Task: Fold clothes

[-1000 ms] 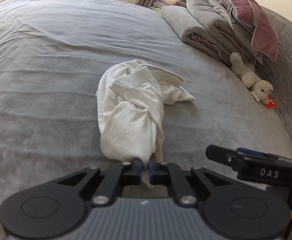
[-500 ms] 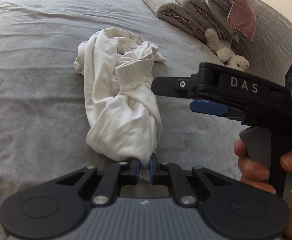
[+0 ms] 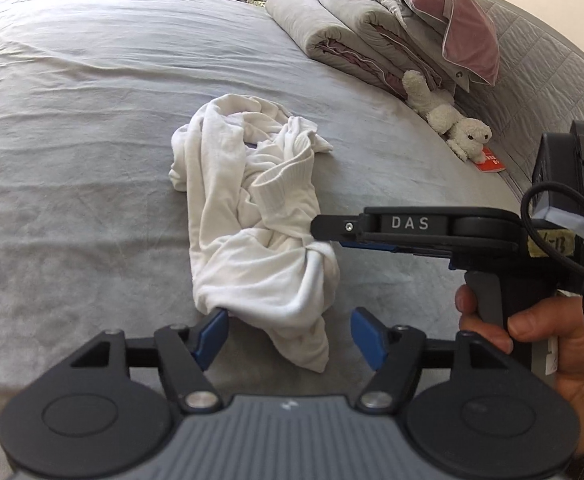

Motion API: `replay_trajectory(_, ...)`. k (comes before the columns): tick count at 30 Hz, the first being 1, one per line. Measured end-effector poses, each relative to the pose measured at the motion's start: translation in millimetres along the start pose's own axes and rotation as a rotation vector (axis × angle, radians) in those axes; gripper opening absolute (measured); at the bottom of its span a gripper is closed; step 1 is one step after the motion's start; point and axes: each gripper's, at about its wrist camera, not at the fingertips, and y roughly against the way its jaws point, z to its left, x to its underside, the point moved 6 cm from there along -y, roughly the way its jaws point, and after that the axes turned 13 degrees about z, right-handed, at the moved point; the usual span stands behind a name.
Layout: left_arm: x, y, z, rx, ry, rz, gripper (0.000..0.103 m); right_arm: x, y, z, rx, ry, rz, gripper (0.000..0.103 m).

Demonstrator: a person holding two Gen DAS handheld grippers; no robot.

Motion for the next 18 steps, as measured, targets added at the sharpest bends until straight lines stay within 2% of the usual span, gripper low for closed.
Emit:
replay_trajectory(1,-2,2,3,-0.006,0.009,-0.01,0.074,0,1,1,-0.005,0.003,-0.002,0.012)
replay_trajectory(3,-5,7,9,-0.013,0.028,-0.028,0.076,0,2,1,-0.002,0.0,0.001,0.012)
replay_trajectory(5,-8,11,17,-0.014,0.054,-0.045,0.078,1,2,1,0.006,-0.007,0.007,0.021)
replay_trajectory(6,-9,12,20,-0.015,0.065,-0.051,0.078,1,0,0,0.005,-0.019,0.013,0.03)
replay_trajectory(7,-10,13,23,-0.017,0.076,-0.055,0.079,2,-1,-1,0.002,-0.03,0.018,0.054)
replay_trajectory(9,-12,14,28,-0.022,0.095,-0.061,0.079,3,1,0,-0.016,-0.038,0.001,0.082)
replay_trajectory(14,-16,14,37,-0.023,0.135,-0.068,0.079,4,3,12,-0.04,0.006,-0.027,0.084)
replay_trajectory(17,-19,13,43,-0.026,0.161,-0.08,0.079,8,-6,18,0.0,0.044,-0.027,0.084)
replay_trajectory(18,-20,12,46,-0.026,0.17,-0.082,0.079,9,-8,19,0.024,0.061,-0.028,0.079)
